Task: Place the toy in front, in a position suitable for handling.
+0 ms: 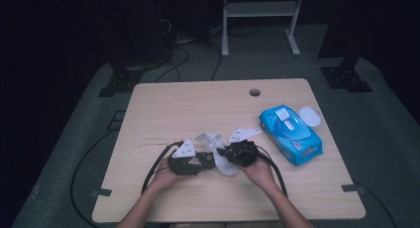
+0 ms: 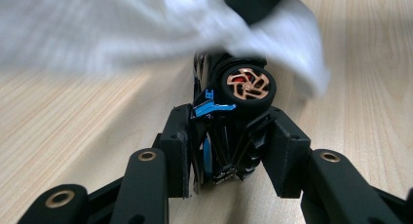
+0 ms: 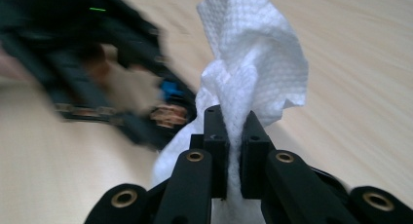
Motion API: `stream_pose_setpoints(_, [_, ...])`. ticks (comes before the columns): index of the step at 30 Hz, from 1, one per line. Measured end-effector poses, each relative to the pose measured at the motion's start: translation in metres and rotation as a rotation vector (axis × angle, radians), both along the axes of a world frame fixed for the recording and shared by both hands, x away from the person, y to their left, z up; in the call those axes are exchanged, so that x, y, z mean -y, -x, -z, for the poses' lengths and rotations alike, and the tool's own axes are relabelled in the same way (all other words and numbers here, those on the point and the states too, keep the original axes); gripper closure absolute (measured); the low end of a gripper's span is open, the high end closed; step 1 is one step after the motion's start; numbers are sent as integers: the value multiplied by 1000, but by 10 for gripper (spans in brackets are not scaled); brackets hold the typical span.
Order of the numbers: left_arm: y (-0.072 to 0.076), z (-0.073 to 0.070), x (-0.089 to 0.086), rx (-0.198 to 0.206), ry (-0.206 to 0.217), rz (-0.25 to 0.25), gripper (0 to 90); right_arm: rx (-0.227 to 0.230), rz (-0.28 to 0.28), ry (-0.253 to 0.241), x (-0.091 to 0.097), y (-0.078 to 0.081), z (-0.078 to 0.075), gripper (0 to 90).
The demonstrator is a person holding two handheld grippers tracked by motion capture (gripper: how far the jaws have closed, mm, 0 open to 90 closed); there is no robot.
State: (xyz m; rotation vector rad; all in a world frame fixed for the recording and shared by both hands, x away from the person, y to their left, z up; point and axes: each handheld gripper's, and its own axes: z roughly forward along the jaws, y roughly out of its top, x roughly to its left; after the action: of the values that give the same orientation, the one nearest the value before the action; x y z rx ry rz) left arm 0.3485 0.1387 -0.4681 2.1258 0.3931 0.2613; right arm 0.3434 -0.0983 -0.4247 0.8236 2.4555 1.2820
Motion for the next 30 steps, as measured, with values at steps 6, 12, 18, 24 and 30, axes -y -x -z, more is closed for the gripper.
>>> stream_pose_setpoints(6, [0,0,2,3,1,-6,585,-24,16,-59,-5,3,2,845])
stream_pose_setpoints(12, [1,0,1,6,-6,-7,585,2,-22,-42,-17,6,3,845])
stream_pose_setpoints(18, [1,0,2,6,-1,-8,585,26,82,-14,4,1,2,847])
stream_pose_setpoints(24, [1,1,3,5,1,-6,585,42,-22,-27,-25,14,4,844])
stream_pose_setpoints(30, [2,1,4,10,-2,-3,585,81,72,19,4,6,4,845])
